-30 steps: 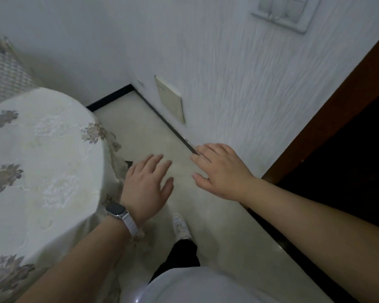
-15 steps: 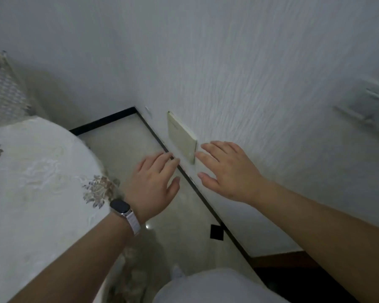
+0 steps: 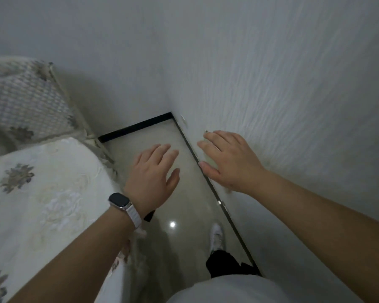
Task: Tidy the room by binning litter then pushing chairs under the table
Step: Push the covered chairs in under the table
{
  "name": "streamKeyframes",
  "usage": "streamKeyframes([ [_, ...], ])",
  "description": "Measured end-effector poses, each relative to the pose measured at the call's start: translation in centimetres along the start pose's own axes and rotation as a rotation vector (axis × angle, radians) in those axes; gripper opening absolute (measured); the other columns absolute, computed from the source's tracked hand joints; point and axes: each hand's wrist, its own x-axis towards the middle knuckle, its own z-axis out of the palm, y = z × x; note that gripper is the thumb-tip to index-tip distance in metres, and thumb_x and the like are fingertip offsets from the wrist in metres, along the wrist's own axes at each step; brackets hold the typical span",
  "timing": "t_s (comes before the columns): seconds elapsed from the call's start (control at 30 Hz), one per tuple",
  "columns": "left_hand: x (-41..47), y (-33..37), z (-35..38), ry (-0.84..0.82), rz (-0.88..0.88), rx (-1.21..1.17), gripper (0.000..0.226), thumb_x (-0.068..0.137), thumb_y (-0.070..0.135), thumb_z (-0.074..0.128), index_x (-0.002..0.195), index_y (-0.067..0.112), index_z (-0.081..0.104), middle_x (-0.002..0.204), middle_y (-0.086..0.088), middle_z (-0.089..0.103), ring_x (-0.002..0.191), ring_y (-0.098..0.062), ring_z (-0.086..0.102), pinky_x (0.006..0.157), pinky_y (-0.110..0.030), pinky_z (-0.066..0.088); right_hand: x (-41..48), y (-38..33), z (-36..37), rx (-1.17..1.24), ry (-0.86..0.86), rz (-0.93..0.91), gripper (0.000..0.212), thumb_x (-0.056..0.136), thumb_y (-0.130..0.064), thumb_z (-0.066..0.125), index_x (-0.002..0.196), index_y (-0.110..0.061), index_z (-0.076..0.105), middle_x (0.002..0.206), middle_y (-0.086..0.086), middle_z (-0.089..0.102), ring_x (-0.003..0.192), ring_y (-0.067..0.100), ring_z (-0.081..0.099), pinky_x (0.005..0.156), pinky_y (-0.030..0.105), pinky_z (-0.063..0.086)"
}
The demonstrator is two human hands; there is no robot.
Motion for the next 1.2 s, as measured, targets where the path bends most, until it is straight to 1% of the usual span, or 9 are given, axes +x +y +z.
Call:
streamKeyframes([
  [0.1, 4.6, -2.3, 0.9, -0.053, -0.079, 0.056, 0.044, 0.09, 0.038, 0.053, 0.127, 0.016, 0.06, 0.131, -0.008, 0.06, 0.121, -0.031, 0.053, 0.097, -0.045, 0.042, 4.9, 3.1, 2.8, 0.026, -0.033, -0.069, 0.049, 0.093, -0.044, 0.045, 0.123, -0.01, 0.062, 0.128, 0.013, 0.059, 0.118, 0.032, 0.053, 0.097, 0.045, 0.042],
  [0.23, 9.1, -4.7, 1.0, -0.028, -0.17, 0.11, 0.046, 0.09, 0.04, 0.049, 0.127, 0.015, 0.06, 0.13, -0.008, 0.06, 0.12, -0.031, 0.054, 0.097, -0.046, 0.045, 11.5, 6.3, 4.9, 0.113, 0.008, -0.101, 0.048, 0.091, -0.045, 0.048, 0.121, -0.011, 0.063, 0.125, 0.011, 0.061, 0.116, 0.031, 0.054, 0.095, 0.043, 0.041],
  [0.4, 12.5, -7.6, 1.0, -0.029, -0.318, 0.131, 0.047, 0.089, 0.041, 0.05, 0.126, 0.015, 0.061, 0.13, -0.008, 0.06, 0.119, -0.03, 0.053, 0.098, -0.045, 0.042, 18.7, 6.9, 6.4, 0.245, 0.0, -0.074, 0.052, 0.092, -0.046, 0.041, 0.125, -0.011, 0.061, 0.129, 0.011, 0.06, 0.119, 0.031, 0.052, 0.097, 0.044, 0.04],
  [0.47, 13.2, -8.9, 1.1, -0.025, -0.326, 0.158, 0.048, 0.089, 0.041, 0.048, 0.125, 0.014, 0.062, 0.129, -0.008, 0.061, 0.119, -0.03, 0.054, 0.097, -0.046, 0.043, 20.4, 6.9, 7.4, 0.272, 0.007, -0.103, 0.051, 0.092, -0.045, 0.042, 0.124, -0.01, 0.061, 0.128, 0.012, 0.06, 0.119, 0.032, 0.053, 0.096, 0.045, 0.042],
  [0.6, 15.7, -12.9, 2.3, -0.012, -0.355, 0.146, 0.048, 0.089, 0.041, 0.049, 0.125, 0.013, 0.062, 0.13, -0.009, 0.06, 0.12, -0.032, 0.053, 0.096, -0.048, 0.044, 24.2, 8.2, 9.5, 0.27, 0.029, -0.084, 0.05, 0.092, -0.045, 0.043, 0.123, -0.011, 0.062, 0.126, 0.011, 0.061, 0.116, 0.03, 0.054, 0.095, 0.044, 0.041],
  [0.8, 20.0, -19.9, 6.4, -0.007, -0.336, 0.104, 0.047, 0.088, 0.041, 0.05, 0.124, 0.014, 0.063, 0.13, -0.009, 0.06, 0.119, -0.032, 0.054, 0.096, -0.046, 0.043, 30.1, 10.8, 13.1, 0.174, -0.063, -0.116, 0.052, 0.092, -0.047, 0.042, 0.125, -0.012, 0.062, 0.128, 0.01, 0.06, 0.117, 0.03, 0.053, 0.097, 0.043, 0.04],
  [0.93, 24.4, -26.8, 9.3, 0.063, -0.329, 0.078, 0.045, 0.087, 0.038, 0.053, 0.122, 0.013, 0.064, 0.127, -0.01, 0.062, 0.115, -0.033, 0.056, 0.094, -0.046, 0.046, 37.0, 12.5, 15.9, 0.104, -0.119, -0.134, 0.052, 0.092, -0.047, 0.041, 0.126, -0.013, 0.061, 0.129, 0.009, 0.059, 0.117, 0.029, 0.053, 0.098, 0.044, 0.041],
  [1.0, 26.6, -30.4, 10.1, 0.059, -0.329, 0.064, 0.045, 0.087, 0.038, 0.054, 0.122, 0.013, 0.065, 0.124, -0.01, 0.062, 0.114, -0.033, 0.057, 0.093, -0.045, 0.046, 41.1, 12.5, 17.7, 0.078, -0.147, -0.14, 0.052, 0.092, -0.047, 0.041, 0.125, -0.013, 0.061, 0.128, 0.008, 0.06, 0.117, 0.029, 0.054, 0.098, 0.043, 0.041],
  [1.2, 30.6, -40.0, 10.2, 0.075, -0.355, 0.051, 0.042, 0.087, 0.037, 0.054, 0.121, 0.015, 0.064, 0.124, -0.008, 0.062, 0.113, -0.032, 0.056, 0.093, -0.044, 0.046, 52.2, 10.0, 21.8, 0.068, -0.118, -0.22, 0.046, 0.091, -0.045, 0.046, 0.119, -0.013, 0.064, 0.126, 0.009, 0.061, 0.114, 0.029, 0.056, 0.095, 0.043, 0.043],
])
